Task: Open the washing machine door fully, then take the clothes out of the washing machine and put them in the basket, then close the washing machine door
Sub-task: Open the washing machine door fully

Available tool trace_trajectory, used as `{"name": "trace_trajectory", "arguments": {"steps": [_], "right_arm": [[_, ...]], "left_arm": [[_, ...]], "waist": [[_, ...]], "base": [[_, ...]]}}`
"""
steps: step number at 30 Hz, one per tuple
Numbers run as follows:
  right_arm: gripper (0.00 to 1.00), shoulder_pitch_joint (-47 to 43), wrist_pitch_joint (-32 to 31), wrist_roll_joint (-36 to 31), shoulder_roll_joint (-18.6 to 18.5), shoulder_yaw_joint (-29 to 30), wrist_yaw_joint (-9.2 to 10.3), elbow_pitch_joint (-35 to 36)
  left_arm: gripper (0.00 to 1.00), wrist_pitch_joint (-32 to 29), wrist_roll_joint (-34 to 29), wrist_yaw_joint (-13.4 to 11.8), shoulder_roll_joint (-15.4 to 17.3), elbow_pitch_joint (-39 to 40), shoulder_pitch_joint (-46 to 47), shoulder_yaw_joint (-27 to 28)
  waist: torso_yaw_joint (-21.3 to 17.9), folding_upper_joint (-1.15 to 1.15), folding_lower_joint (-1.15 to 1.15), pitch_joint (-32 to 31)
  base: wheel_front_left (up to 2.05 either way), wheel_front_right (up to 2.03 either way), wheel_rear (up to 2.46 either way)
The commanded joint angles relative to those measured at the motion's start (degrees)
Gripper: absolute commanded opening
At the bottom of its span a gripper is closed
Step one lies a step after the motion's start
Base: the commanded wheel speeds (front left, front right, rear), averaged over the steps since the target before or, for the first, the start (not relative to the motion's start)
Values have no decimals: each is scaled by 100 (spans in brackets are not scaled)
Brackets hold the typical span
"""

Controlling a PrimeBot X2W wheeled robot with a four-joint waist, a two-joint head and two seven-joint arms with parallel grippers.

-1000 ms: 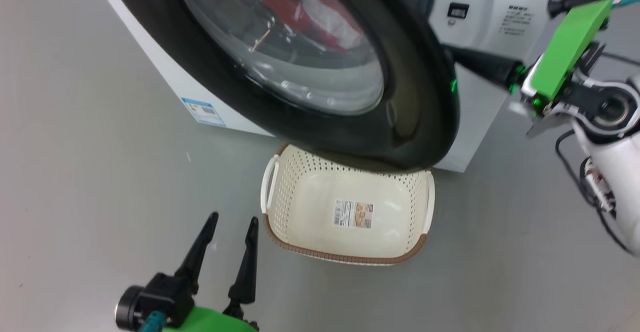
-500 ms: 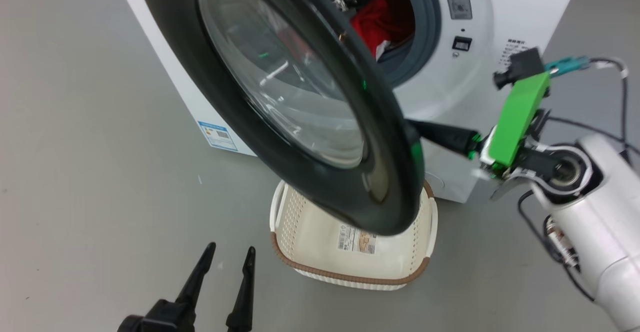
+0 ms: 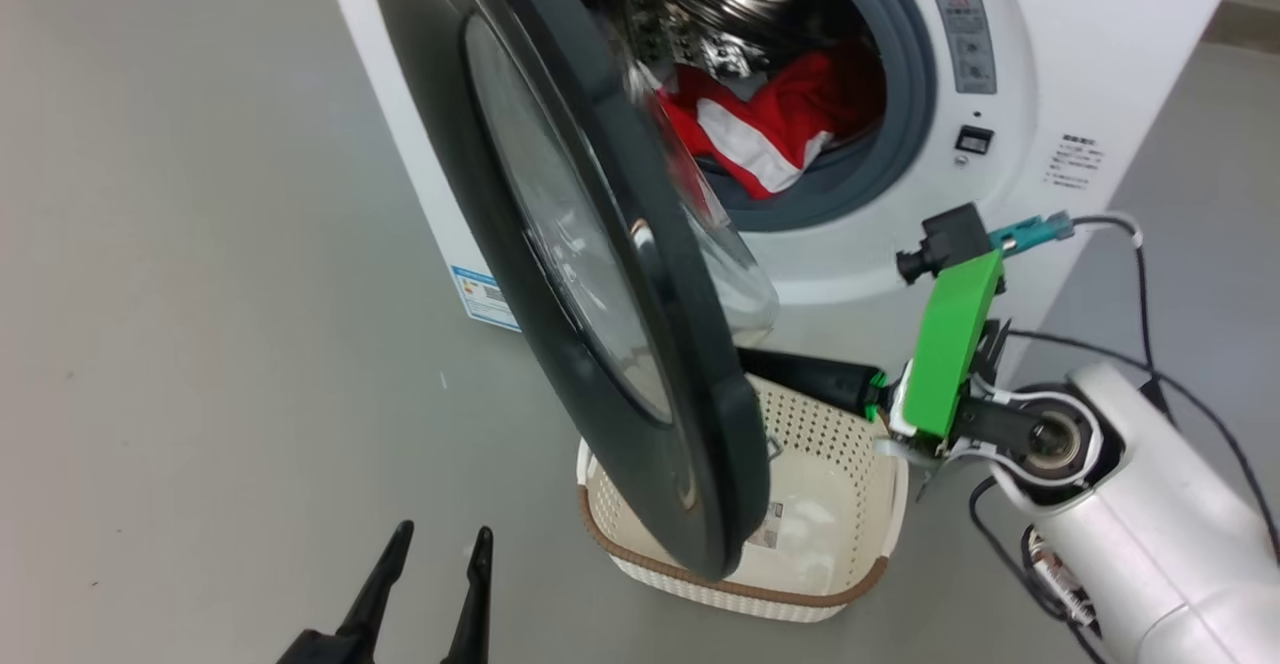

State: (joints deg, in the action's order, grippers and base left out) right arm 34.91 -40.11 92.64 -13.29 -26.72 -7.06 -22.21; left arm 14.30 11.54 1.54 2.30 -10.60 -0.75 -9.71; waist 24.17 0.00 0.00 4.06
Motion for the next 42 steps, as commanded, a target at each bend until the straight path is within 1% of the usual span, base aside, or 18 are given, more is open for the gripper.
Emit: {"name": "trace_trajectory", "arguments": {"steps": [1,10,19,28,42], "right_arm": [[0,-92,-28,-62,140,-81,-43,209],[0,-335,-92,-186,372,-250,-43,337],[0,-300,-85,-291,635,-450,-43,355],[0,-203,-25,-281,814,-572,-43,353],[0,-207,149,-281,923,-634,-43,329]], "left_arm": [[100,70,-33,19,58,117,44,214],[100,70,-13,19,58,108,0,276],[100,70,116,-63,58,199,-66,455],[100,70,169,-124,58,295,-91,529],[100,70,198,-166,58,328,-88,531]], "waist": [[112,0,0,-95],[396,0,0,-177],[463,0,0,-141],[506,0,0,-110],[510,0,0,-97]], "base": [[0,0,0],[0,0,0],[0,0,0],[0,0,0],[0,0,0]]}}
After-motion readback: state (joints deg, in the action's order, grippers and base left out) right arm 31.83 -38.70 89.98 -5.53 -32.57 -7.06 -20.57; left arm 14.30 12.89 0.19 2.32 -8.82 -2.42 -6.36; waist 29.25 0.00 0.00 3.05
